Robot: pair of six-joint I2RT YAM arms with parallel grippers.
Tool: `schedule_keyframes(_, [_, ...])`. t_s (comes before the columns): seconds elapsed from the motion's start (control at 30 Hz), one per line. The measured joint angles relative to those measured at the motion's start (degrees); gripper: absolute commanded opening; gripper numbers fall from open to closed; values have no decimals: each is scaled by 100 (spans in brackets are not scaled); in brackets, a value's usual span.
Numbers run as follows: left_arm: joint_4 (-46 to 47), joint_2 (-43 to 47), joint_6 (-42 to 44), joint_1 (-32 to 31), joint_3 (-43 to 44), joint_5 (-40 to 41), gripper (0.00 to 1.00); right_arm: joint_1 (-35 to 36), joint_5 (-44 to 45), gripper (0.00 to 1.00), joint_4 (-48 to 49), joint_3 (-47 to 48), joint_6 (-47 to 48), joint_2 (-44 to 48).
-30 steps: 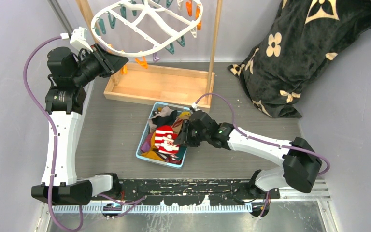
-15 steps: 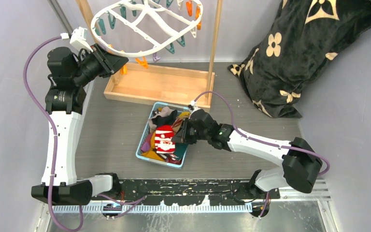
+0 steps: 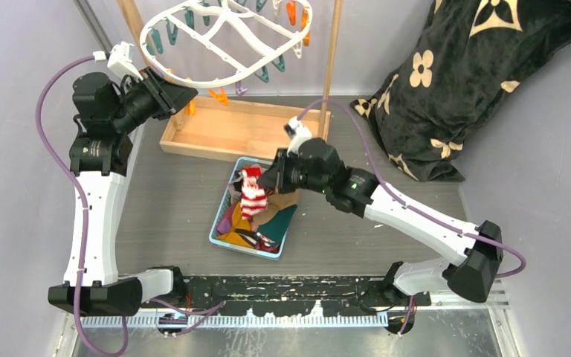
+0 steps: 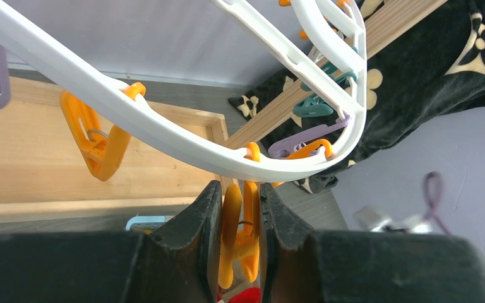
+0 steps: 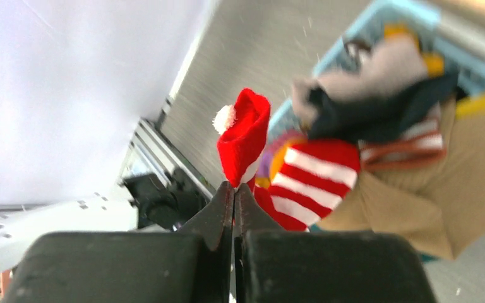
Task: Clip the socks to the hanger
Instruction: Pick up the sock from the bin.
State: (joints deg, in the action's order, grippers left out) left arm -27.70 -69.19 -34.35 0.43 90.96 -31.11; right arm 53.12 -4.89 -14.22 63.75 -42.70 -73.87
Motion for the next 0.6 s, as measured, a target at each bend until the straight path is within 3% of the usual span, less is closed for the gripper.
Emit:
schedule_keyframes(0.2, [-13,0,-81,0,0,72,0,46,605,1,-243,1834,1080,-428])
schedule_keyframes(0.37, [-31,26,-144,0,-46,267,0,74,883,1,-391,3338,1937,-1331])
schedule_keyframes(0.6, [-17,92,-195,-181,-142,540,0,210,1014,1,-564,4135,2514,-2288])
